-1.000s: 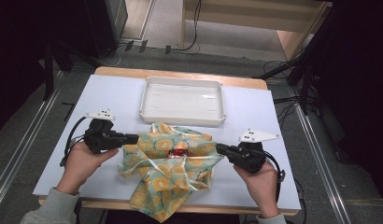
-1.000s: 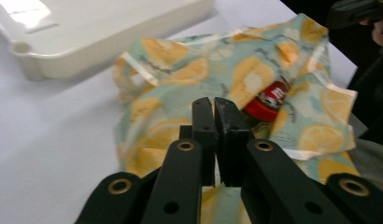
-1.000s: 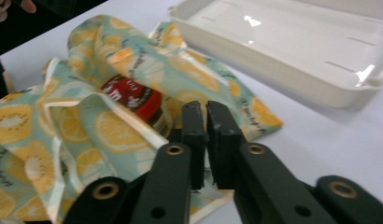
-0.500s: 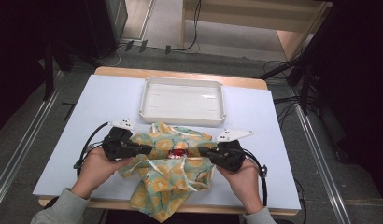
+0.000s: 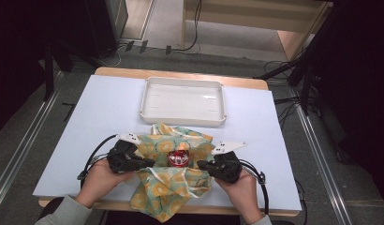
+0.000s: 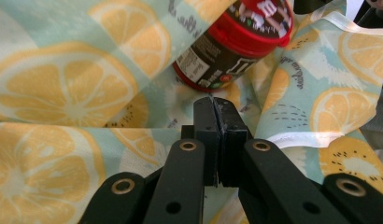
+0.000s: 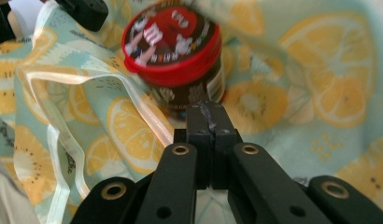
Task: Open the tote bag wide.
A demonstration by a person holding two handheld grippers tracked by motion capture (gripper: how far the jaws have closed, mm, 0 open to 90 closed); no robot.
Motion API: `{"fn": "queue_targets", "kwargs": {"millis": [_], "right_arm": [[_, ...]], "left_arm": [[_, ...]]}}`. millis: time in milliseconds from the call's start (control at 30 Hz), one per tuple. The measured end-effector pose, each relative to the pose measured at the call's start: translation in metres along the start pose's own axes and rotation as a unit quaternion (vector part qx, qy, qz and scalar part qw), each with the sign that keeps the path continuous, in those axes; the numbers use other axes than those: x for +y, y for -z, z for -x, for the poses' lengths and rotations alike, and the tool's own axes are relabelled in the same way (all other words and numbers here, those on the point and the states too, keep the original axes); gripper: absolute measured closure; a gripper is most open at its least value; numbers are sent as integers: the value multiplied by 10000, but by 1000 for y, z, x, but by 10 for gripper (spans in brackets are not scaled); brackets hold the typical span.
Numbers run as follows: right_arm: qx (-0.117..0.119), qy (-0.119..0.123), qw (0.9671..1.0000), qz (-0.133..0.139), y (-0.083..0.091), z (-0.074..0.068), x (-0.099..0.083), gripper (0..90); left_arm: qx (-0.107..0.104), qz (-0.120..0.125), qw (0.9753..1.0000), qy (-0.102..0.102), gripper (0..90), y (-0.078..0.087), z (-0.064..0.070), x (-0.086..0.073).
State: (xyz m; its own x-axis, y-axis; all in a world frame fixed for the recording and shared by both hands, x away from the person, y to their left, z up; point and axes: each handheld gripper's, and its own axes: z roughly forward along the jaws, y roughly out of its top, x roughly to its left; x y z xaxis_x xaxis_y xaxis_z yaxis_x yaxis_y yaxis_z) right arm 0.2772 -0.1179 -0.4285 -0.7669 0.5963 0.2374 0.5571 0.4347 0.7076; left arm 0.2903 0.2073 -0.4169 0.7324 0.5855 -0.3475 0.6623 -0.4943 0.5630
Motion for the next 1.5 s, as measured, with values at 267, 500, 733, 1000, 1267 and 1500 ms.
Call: {"fn": "queue_targets", "kwargs": {"millis": [267,500,733,1000,1267,1500], "right_arm": [[49,-27,10000,-71,-6,-6,-8,900],[141,-38,9999,85,-15,-18,-1,900],[66,199,9998,71,-28,-26,-9,900],[-75,105,9994,-307,-39,-21,-21,900],[-302,1,9983,-501,-35,-16,-29,900],[-509,-63,9969,-593,-27,-10,-34,900]], "left_arm": [[-14,133,9998,120,895,-6,-1,-5],[-32,278,9994,208,895,-9,1,-11],[-47,317,9992,232,894,-14,1,-14],[254,26,9991,341,892,-21,-9,-21],[477,-181,9980,372,891,-21,-13,-25],[707,-203,9964,428,891,-16,-20,-26]]}}
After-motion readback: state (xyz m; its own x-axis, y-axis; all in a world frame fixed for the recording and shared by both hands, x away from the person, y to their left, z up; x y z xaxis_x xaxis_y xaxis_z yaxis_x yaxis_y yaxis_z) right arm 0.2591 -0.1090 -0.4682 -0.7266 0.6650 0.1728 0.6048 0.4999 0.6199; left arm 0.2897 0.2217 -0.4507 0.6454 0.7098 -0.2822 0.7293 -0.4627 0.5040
